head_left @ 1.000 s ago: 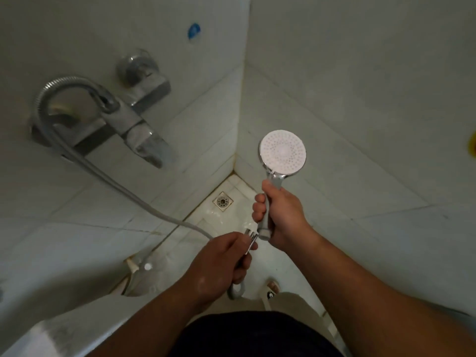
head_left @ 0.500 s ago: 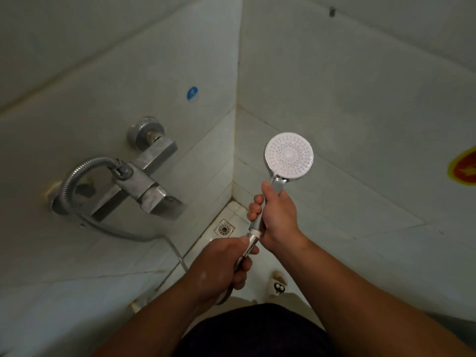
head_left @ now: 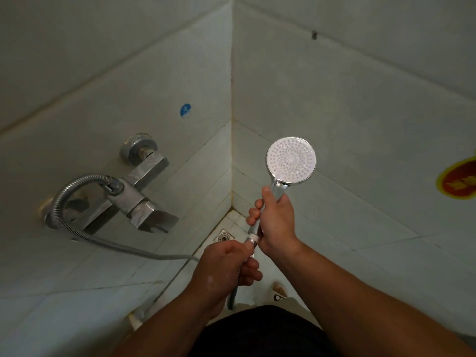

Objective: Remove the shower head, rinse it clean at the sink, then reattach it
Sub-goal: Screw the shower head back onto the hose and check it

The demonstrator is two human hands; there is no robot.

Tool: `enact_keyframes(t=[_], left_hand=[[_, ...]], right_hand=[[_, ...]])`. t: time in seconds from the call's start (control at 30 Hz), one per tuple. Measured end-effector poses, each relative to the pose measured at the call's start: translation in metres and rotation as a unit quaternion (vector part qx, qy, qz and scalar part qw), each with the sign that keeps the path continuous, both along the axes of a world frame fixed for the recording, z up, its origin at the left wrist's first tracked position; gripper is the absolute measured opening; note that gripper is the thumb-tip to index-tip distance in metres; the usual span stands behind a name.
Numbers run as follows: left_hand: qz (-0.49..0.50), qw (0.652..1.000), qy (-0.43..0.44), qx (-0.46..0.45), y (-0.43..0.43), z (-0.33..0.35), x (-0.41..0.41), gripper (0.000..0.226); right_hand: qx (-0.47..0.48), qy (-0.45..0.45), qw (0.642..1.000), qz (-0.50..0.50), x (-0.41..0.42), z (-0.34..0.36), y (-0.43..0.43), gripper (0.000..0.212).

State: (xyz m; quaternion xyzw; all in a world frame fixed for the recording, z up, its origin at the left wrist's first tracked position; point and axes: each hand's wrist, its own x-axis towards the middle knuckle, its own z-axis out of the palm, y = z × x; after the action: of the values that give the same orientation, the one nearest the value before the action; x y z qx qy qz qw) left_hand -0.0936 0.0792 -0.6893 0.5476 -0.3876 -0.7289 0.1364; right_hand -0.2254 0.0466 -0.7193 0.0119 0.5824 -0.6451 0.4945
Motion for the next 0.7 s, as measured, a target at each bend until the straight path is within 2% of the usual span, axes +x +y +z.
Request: enact_keyframes(t=[0.1, 0.2, 0.33, 0.57, 0.63, 0.7], left_hand=[[0.036, 0.992, 0.053, 0.109, -0.001, 0.001, 0.0, 0.042], [0.021, 0.979, 0.083, 0.182, -0.004, 0.002, 0.002, 0.043], [0.006, 0.97, 0.129, 0.204, -0.001, 0.0, 0.002, 0.041], [0.0, 0.941, 0.223, 0.254, 0.004, -0.01, 0.005, 0.037], [0.0, 0.945, 0.224, 0.238, 0.006, -0.012, 0.004, 0.038], [0.001, 0.963, 0.196, 0.183, 0.008, -0.015, 0.003, 0.037]], right_hand=[[-0.015, -0.005, 1.0, 0.0, 0.0, 0.002, 0.004, 0.013], [-0.02, 0.009, 1.0, -0.003, 0.001, 0.004, 0.007, 0.014], [-0.022, -0.015, 0.999, -0.035, 0.001, 0.008, 0.013, 0.015], [-0.038, 0.013, 0.998, -0.037, 0.001, 0.013, 0.021, 0.014], [-0.04, 0.026, 0.998, -0.034, 0.0, 0.015, 0.022, 0.015], [-0.038, 0.03, 0.998, -0.037, -0.001, 0.017, 0.023, 0.015]])
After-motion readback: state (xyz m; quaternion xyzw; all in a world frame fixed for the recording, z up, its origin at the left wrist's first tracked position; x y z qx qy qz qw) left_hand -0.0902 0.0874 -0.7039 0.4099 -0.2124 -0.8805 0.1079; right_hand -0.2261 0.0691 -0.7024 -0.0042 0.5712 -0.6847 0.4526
